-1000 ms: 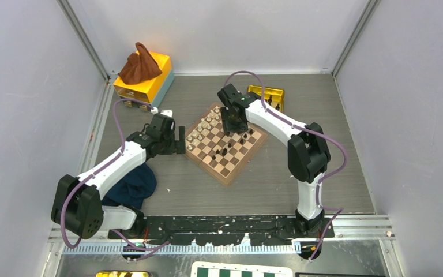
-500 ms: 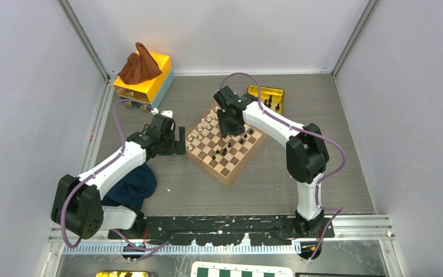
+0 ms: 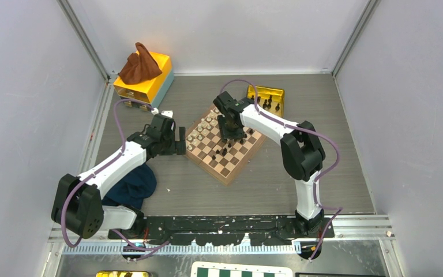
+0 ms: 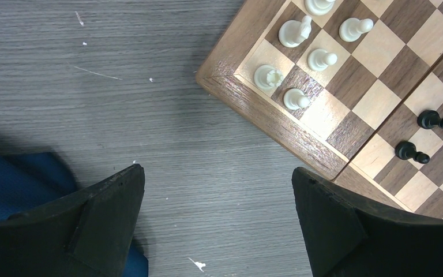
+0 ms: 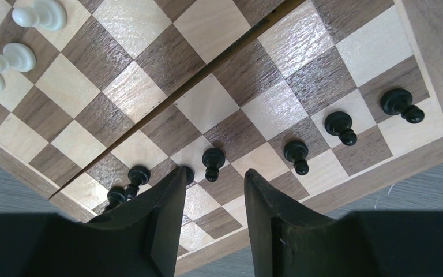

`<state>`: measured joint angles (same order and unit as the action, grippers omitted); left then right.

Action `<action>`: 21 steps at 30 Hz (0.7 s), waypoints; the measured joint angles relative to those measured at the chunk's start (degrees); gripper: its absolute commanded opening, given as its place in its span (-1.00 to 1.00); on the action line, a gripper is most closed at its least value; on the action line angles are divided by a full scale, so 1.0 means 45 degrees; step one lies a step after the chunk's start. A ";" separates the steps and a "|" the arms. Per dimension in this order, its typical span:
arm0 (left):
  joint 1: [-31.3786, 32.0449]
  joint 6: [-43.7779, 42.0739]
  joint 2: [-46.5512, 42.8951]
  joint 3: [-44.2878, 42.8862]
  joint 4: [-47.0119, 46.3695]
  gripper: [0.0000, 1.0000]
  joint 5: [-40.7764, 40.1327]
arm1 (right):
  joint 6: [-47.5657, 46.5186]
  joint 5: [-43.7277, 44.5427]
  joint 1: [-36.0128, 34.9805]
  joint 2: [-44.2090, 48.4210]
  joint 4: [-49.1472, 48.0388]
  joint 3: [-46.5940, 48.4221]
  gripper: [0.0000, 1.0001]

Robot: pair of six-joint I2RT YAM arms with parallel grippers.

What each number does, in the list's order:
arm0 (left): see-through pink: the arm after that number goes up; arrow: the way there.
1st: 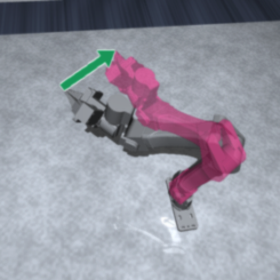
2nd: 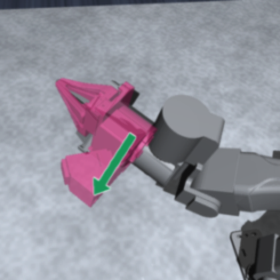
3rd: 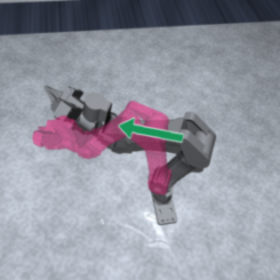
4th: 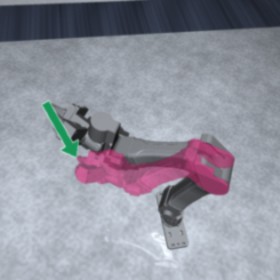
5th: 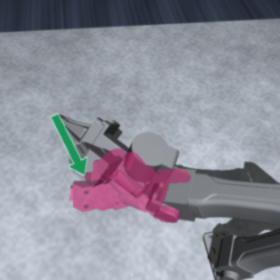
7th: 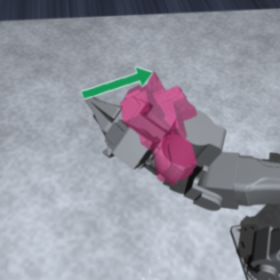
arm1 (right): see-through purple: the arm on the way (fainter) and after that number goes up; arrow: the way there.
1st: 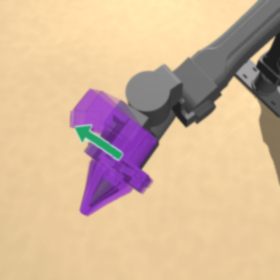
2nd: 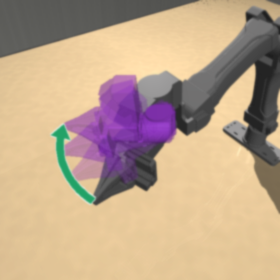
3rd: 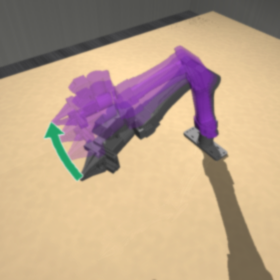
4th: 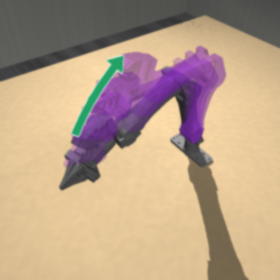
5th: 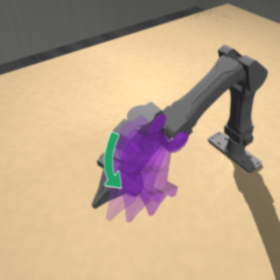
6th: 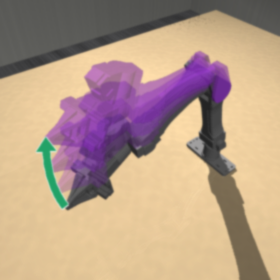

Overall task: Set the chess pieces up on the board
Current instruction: Move the chess piece to the chessboard.

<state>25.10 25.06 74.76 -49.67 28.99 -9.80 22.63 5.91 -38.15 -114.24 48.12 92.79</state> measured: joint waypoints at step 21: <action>0.0000 -0.0005 0.0219 0.0000 -0.0010 0.98 0.0000 | 0.0000 -0.0117 -0.0005 -0.0340 -0.0214 -0.0136 -0.68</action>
<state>25.10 25.04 75.75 -49.67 28.95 -9.80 22.63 5.39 -38.17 -115.77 47.16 92.18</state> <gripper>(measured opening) 0.991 0.202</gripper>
